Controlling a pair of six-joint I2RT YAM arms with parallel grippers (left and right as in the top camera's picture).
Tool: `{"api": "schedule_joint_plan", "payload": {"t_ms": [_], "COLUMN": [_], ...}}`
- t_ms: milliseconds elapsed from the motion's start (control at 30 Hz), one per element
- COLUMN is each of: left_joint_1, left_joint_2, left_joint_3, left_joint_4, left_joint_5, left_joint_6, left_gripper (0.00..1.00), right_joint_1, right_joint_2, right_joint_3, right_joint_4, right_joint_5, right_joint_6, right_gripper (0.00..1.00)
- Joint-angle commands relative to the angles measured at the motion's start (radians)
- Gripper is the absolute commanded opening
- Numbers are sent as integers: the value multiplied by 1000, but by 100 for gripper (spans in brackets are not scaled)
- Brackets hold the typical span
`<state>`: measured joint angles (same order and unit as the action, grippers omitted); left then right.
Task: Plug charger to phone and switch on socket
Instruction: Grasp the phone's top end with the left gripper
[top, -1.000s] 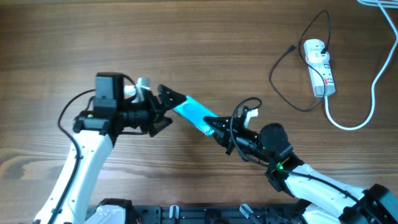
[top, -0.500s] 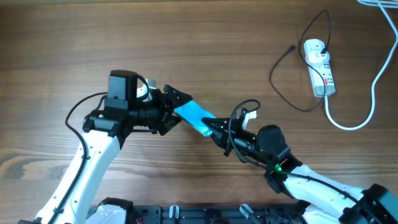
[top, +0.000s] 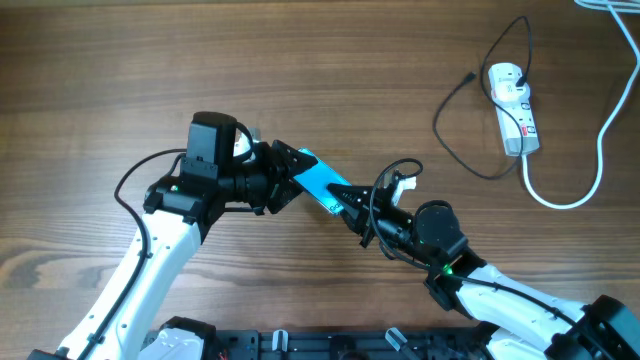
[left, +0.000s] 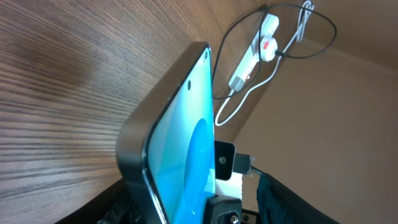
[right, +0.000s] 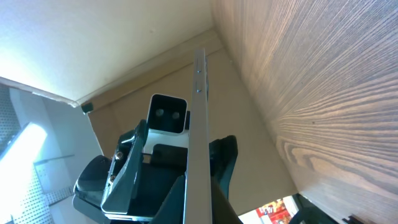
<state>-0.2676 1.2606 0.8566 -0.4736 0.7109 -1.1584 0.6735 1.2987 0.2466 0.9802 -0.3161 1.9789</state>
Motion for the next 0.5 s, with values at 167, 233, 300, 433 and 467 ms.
{"api": "schedule_joint_plan", "payload": {"t_ms": [167,233,300,433,467], "left_joint_1": [-6,-6,-6,-6,-6], "left_joint_2": [27,31,32,32,32], "left_joint_3": [-6,-6,-6,-6,-6], "left_joint_4": [35,48,48,48,48], "left_joint_5": [-35,-36,-36,-35,-35], "left_joint_6": [-40,-49,-55,-55,-55], "left_gripper": [57,55,50,40,35], "right_joint_1": [55,57,57,57,57], "right_joint_2": [-4,-4,-4,-4,-4], "right_joint_3": [25,25,25,25,25], "right_joint_4": [56,55,55,55,55], "right_joint_5": [40,41,41,43,44], "right_joint_6": [14,14,14,14,14], "right_gripper": [4,4,4,4,4]}}
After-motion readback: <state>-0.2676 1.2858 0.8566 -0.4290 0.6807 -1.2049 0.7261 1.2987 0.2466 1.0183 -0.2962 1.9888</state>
